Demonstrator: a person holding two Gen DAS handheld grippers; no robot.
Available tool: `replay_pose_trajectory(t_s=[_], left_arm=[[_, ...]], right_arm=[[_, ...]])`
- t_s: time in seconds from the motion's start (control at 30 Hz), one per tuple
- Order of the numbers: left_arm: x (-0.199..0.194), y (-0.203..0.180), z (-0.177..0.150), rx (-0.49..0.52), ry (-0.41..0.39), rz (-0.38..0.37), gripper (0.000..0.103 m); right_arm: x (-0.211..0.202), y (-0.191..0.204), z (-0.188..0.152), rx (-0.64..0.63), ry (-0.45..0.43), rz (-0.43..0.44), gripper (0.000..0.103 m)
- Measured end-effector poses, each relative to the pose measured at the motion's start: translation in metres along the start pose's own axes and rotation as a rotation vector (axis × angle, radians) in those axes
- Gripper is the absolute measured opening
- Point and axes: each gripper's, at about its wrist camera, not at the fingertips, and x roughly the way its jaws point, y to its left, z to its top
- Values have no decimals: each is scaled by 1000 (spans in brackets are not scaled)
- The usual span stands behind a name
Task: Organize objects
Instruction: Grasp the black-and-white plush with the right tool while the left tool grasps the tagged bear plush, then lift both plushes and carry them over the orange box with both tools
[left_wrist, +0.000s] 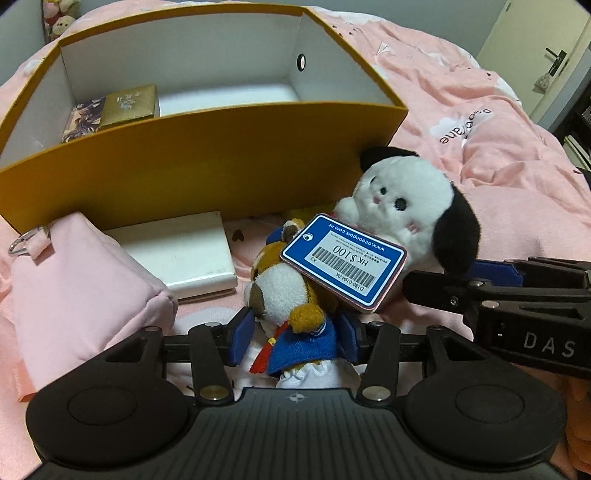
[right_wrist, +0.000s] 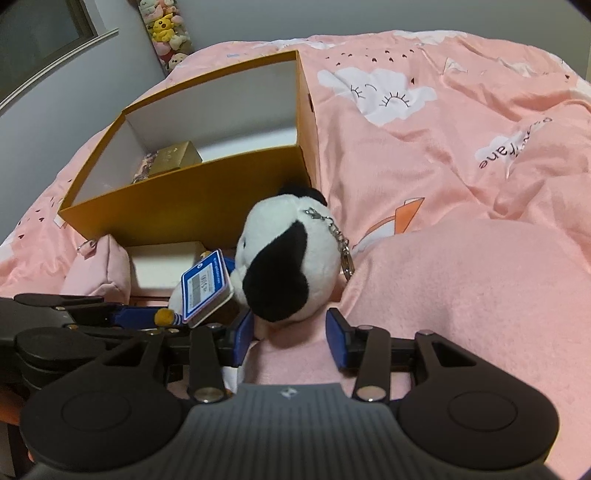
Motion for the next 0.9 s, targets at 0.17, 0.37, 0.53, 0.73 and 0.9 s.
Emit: replay_pose_trajectory(t_s=[0.17, 0.37, 0.53, 0.73, 0.9], left_arm=[[0, 6, -1, -15, 17, -19, 54], [-3, 7, -2, -16, 37, -17, 53], [0, 10, -1, -41, 51, -27, 50], [-4, 13, -3, -63, 39, -62, 43], [-16, 20, -6, -95, 7, -91, 41]], right_arm=[[12, 0, 3, 16, -3, 3, 51], [27, 0, 5, 31, -15, 16, 63], [38, -6, 5, 74, -43, 33, 68], [38, -5, 2, 72, -74, 29, 62], [23, 0, 1, 45, -89, 23, 61]])
